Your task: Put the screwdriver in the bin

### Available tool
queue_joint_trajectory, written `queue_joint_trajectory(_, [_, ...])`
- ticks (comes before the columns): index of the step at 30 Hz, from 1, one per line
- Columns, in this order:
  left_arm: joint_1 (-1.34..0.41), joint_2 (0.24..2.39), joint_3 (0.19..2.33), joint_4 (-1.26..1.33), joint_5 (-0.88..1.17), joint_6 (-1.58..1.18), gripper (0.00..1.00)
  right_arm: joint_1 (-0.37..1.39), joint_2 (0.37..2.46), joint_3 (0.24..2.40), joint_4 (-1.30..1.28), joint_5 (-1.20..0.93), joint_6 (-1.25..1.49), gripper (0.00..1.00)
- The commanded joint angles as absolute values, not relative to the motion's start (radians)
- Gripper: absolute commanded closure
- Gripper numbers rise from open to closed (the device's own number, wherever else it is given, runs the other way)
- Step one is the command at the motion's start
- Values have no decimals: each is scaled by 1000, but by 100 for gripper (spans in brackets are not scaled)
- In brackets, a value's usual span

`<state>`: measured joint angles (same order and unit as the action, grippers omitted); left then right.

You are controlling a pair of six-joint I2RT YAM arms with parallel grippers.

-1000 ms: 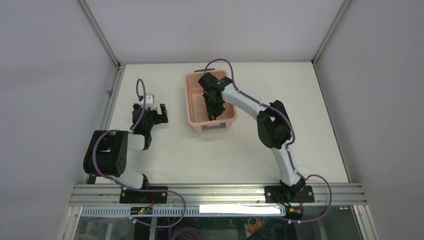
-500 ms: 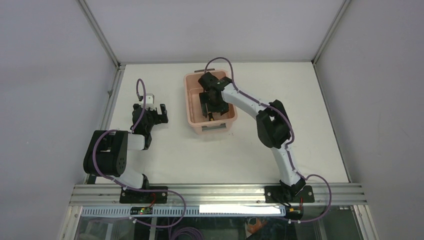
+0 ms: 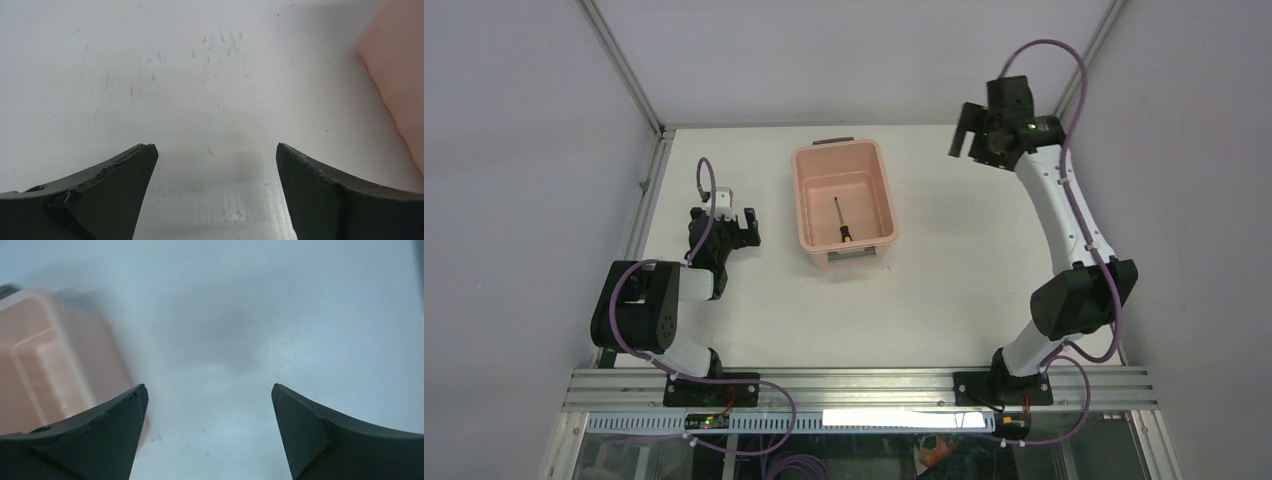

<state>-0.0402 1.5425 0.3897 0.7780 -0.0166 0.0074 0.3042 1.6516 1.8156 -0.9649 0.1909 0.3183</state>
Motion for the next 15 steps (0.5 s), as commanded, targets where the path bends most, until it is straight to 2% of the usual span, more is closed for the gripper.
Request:
queue_joint_trajectory(1, [-49,1508,383,804,9,-10,1,122,1581,1724,-960,238,237,1])
queue_joint_trajectory(7, [-48,1507,383,804,9,-9,1,30,1554,1708,-979,339,255,1])
queue_joint_trajectory(15, [-49,1508,383,804,9,-9,1,29,1493,1640,-925,303,283,1])
